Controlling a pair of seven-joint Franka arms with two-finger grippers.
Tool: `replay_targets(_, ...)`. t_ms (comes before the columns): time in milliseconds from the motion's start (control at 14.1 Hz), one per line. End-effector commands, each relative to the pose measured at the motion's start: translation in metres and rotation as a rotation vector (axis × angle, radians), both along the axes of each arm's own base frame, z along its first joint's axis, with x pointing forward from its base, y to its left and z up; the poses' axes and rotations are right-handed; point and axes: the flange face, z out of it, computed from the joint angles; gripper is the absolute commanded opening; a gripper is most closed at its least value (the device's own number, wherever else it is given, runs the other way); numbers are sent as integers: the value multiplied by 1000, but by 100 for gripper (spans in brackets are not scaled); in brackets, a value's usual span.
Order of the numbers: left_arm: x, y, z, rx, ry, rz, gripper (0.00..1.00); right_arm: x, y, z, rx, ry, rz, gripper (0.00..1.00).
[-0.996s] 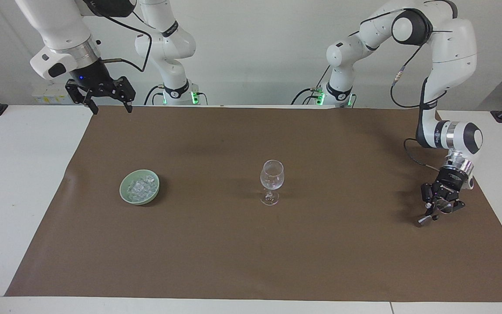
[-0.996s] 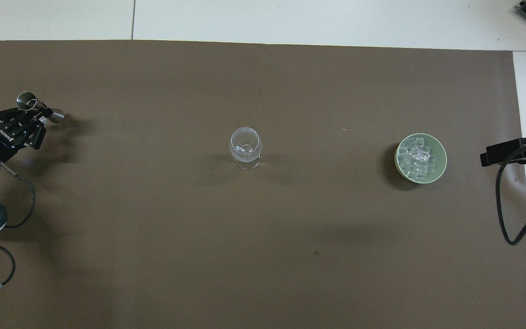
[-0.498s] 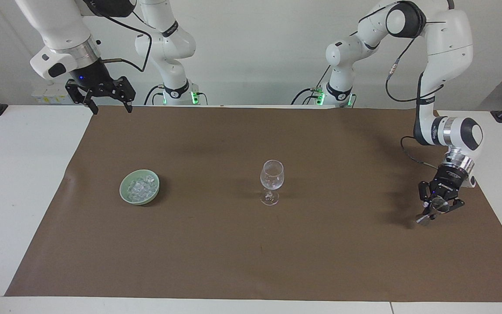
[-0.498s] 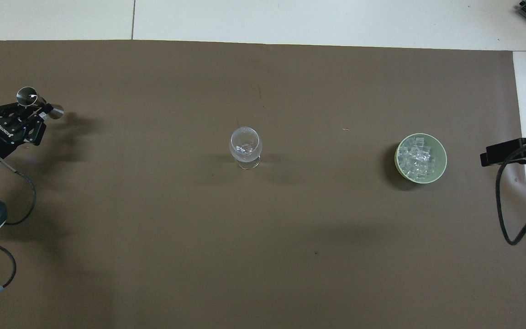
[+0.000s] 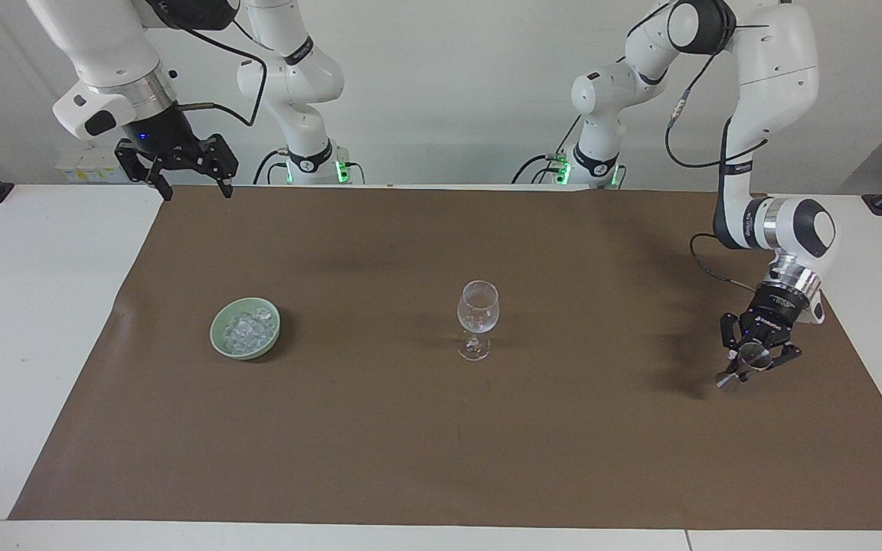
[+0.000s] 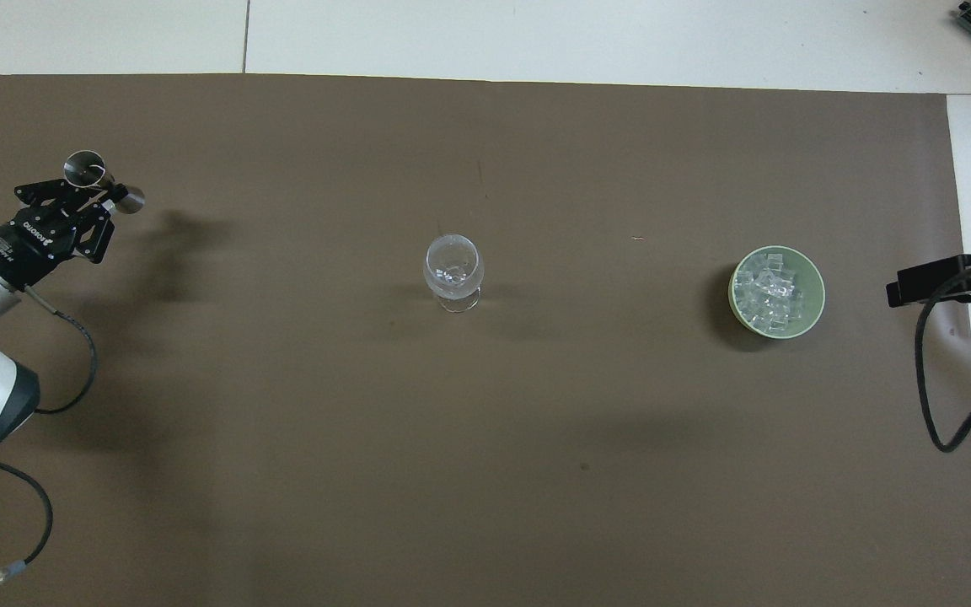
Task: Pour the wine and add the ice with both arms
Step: 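Carry the metal cup with the left gripper toward the clear glass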
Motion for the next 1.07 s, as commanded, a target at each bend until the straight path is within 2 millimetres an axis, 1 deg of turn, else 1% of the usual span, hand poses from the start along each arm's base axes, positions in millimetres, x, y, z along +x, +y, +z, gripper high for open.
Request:
replay_targets(0,-13,-27,21,26,8,40,0,-7,-2,1,5,3,17,100)
replay_targets(71,-15,-37,27,30,10,54,0,-7,-2,1,5,3,17,100)
replay_targets(142,-18,-50,32,24,9,61,0,-7,-2,1,5,3,17,100)
replay_targets(213,-19,-64,35,21,13,70,0,-7,-2,0,5,5,17,100)
replay_targets(356,-22,-85,42,28,3,69,0,-7,-2,0,5,5,17,100)
replay_targets(498,-26,-110,47,34,-10,79,0,-7,-2,1,5,4,17,100)
replay_targets(783,-30,-158,49,40,-6,76,0,-7,-2,1,5,3,17,100)
replay_targets(854,-30,-165,50,51,-18,76,0,-7,-2,1,5,3,17,100)
replay_targets(996,-32,-187,54,52,-13,76,0,-7,-2,0,5,5,17,100)
